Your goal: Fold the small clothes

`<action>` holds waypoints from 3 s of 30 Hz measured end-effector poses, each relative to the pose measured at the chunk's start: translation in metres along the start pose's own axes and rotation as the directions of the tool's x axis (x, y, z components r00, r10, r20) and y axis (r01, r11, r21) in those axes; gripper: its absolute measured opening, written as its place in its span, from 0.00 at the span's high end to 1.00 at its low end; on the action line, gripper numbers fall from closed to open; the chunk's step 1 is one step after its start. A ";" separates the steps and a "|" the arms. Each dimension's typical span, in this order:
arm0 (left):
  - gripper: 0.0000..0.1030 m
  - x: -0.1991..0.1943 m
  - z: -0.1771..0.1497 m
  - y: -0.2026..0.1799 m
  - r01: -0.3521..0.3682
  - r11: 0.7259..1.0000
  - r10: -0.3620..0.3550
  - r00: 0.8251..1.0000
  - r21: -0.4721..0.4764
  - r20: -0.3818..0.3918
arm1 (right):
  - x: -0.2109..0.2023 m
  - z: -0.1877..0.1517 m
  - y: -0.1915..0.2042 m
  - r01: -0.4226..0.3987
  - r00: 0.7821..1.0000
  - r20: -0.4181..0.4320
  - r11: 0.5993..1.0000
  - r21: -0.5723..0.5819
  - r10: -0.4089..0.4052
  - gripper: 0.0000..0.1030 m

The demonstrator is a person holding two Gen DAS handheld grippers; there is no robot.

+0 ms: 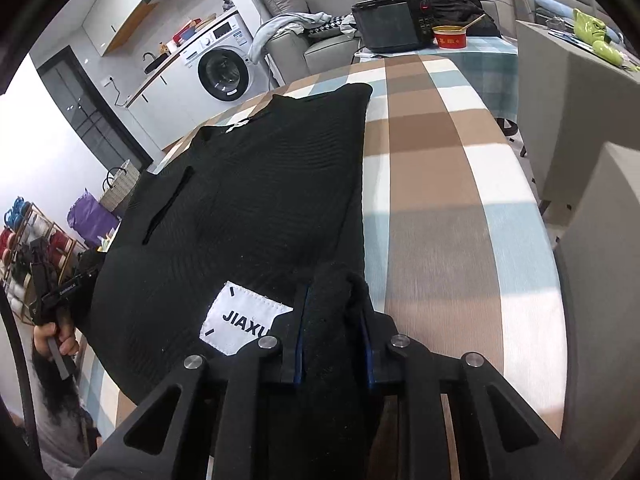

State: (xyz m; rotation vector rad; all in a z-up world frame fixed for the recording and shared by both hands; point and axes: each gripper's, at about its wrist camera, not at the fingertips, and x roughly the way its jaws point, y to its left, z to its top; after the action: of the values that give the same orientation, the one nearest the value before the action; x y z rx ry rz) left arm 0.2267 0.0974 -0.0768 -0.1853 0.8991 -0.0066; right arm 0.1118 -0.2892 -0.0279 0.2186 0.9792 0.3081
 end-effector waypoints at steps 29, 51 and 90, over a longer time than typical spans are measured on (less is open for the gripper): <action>0.34 -0.122 -0.113 0.036 -0.020 0.999 0.019 1.000 -0.043 -0.019 | -0.100 -0.103 0.005 -0.275 0.961 -0.009 0.960 0.060 0.276 0.55; 0.95 -0.160 -0.095 0.045 0.095 0.991 -0.084 0.989 -0.095 0.118 | -0.106 -0.087 0.010 -0.307 0.947 0.124 0.949 0.072 0.297 0.91; 0.36 -0.034 0.047 0.080 -0.086 0.980 0.098 0.994 -0.179 0.057 | 0.020 0.097 -0.045 0.062 0.998 0.013 0.988 0.144 -0.065 0.54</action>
State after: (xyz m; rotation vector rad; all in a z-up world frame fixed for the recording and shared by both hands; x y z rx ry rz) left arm 0.2360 0.1860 -0.0349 -0.3074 0.8414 0.1648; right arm 0.2108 -0.3290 -0.0050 0.3197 0.9901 0.1774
